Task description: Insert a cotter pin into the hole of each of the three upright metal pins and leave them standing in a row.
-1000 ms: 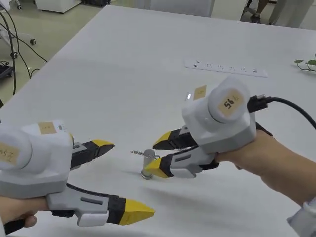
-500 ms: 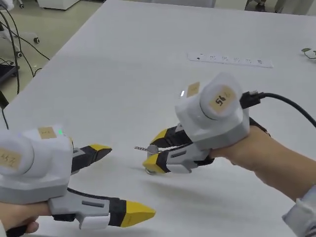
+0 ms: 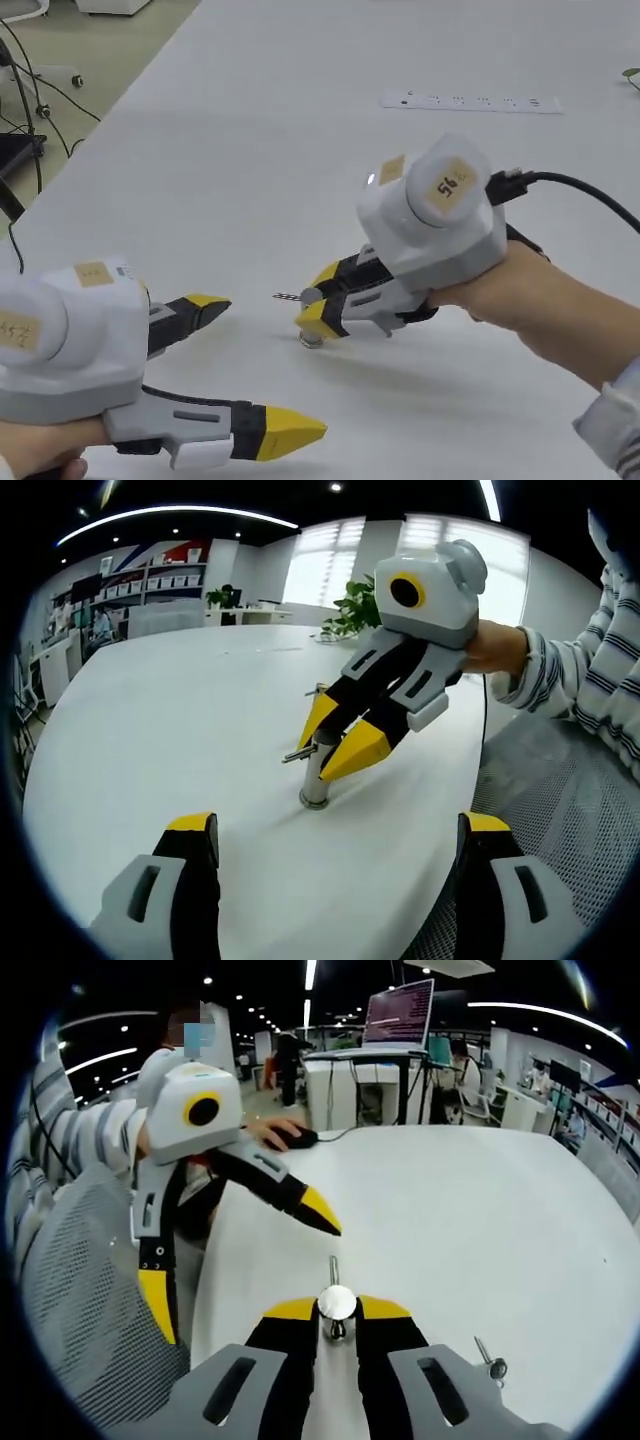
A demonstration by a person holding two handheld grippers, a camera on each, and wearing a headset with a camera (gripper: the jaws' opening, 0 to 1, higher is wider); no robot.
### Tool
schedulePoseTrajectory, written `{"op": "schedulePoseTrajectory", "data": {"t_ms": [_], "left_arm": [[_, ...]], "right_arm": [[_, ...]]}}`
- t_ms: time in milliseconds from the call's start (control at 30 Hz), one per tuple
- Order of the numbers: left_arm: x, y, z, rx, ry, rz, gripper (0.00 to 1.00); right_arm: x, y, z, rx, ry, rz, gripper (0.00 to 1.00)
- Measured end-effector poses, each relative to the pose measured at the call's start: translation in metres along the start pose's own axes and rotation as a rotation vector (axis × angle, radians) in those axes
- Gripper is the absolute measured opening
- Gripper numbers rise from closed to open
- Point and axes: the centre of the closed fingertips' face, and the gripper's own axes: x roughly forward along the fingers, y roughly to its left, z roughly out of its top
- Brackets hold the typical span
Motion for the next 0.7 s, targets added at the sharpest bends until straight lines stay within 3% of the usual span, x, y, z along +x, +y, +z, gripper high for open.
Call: {"op": "schedulePoseTrajectory", "data": {"t_ms": [333, 700], "left_arm": [[-0.0004, -0.0005, -0.0048, -0.004, 0.021, 0.005, 0.98], [0.0010, -0.0004, 0.0048, 0.006, 0.020, -0.007, 0.98]], "right_arm": [[0.0031, -0.0010, 0.0016, -0.023, -0.012, -0.020, 0.14], [-0.0065, 0.0035, -0.0039, -0.081, 0.014, -0.005, 0.13]]}}
